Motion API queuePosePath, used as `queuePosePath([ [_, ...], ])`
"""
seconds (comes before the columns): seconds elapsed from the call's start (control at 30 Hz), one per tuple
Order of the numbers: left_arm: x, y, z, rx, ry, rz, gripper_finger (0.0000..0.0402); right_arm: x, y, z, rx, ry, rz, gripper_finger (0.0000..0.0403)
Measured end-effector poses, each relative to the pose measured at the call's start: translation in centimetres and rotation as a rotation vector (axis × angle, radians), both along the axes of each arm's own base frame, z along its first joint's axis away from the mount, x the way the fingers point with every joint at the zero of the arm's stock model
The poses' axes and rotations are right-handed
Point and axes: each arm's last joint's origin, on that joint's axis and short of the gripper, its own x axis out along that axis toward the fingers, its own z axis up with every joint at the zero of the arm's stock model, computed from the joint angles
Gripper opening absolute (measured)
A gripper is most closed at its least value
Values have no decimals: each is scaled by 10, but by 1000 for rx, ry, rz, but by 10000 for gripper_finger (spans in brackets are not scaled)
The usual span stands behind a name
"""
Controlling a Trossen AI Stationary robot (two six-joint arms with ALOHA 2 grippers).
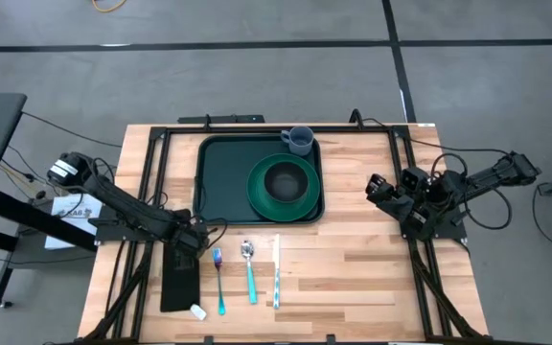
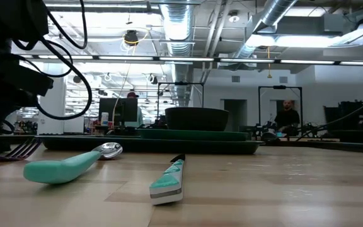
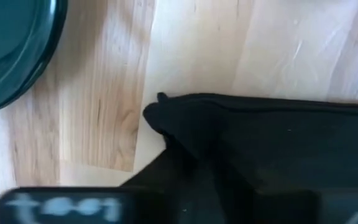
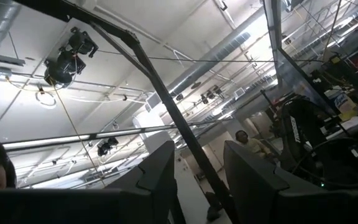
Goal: Set up tray
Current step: Put the black napkin to the left of the green plate on the dark green serving tray
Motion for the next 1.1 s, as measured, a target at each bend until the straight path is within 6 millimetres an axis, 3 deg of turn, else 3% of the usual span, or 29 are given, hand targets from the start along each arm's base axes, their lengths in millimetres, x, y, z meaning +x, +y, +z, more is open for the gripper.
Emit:
queuePosePath([
  [0.1,0,0,0,6,3,-1,20,0,0,0,0,0,0,131],
  [0.17,-1,0,0,9,3,7,9,0,0,0,0,0,0,131],
  [0.37,0,3,10,106,51,19,4,0,0,0,1,1,-1,131],
  [0.73,18,7,55,387,-35,-66,1,0,0,0,0,2,-2,131],
  [0.9,29,18,67,496,-76,-65,1,0,0,0,0,2,-2,131],
  [1.1,37,45,69,556,-54,-19,0,0,0,0,0,2,-2,131],
])
